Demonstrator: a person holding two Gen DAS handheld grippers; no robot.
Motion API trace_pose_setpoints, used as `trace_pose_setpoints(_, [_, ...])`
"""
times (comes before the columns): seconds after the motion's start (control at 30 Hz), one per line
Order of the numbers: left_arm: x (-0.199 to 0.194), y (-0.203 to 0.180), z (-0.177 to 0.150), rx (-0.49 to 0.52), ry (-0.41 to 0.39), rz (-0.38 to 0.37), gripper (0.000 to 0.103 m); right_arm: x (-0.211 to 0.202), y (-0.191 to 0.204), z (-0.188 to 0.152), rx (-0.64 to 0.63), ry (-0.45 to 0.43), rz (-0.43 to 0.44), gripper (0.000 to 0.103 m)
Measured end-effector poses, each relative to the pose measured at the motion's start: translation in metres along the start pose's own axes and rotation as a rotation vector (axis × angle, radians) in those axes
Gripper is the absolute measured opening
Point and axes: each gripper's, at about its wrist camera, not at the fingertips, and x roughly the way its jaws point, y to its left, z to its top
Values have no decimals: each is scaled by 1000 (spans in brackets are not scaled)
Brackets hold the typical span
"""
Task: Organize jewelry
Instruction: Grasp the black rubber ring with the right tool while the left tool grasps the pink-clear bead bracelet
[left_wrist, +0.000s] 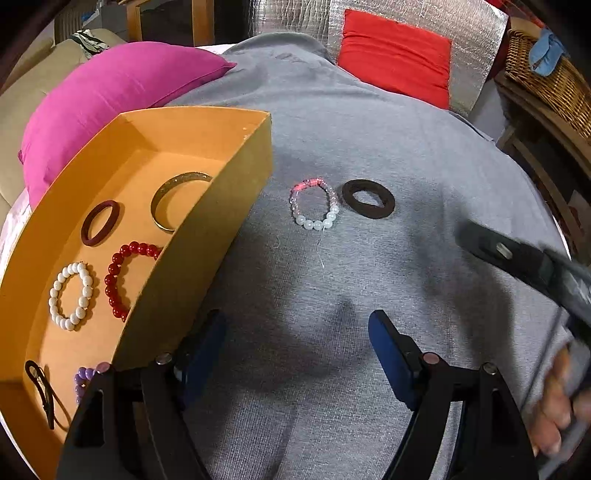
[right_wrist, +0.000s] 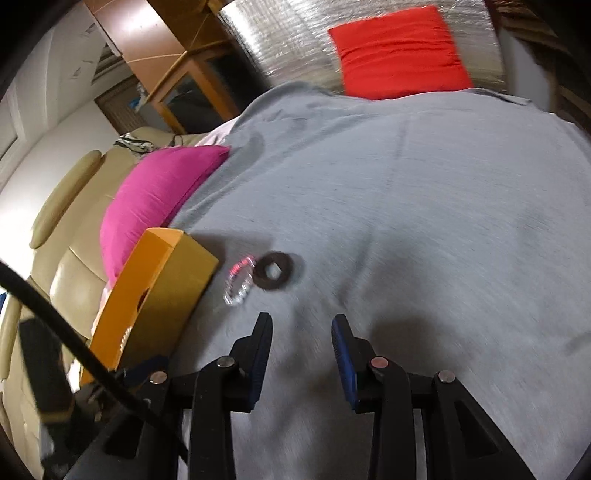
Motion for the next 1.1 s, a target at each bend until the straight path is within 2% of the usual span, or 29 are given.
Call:
trace_pose_setpoints(0.2, [-1,5,5,7,1,-12,80,40,8,24,-3,32,54,36])
trace_pose_setpoints(0.43, [-1,5,8,53,-17,-47,80,79,17,35,-49,91,39,35])
trace_pose_setpoints(0.5, [0,3,11,69,-28,-54,80,84,23,35,-95,84,7,13])
trace_pose_setpoints(0.53, [1,2,12,75,-31,-65,80,86,23,35,-108,86,-9,9])
trace_pose_setpoints(0.63, [4,1,19,74,-39,-97,80,78,15,35,-80,68,-27,9])
trace_pose_setpoints(0.83, [13,-7,38,89,-96,-148,80,35,-30,27,-8,47,-92,9])
trace_pose_setpoints(1.0, [18,-11,53,114,-140,-208,80,-3,-67,8,61,66,-138,9])
trace_pose_setpoints(1.1, [26,-16,65,131,-146,-241,79,-17,-80,-5,87,73,-133,9])
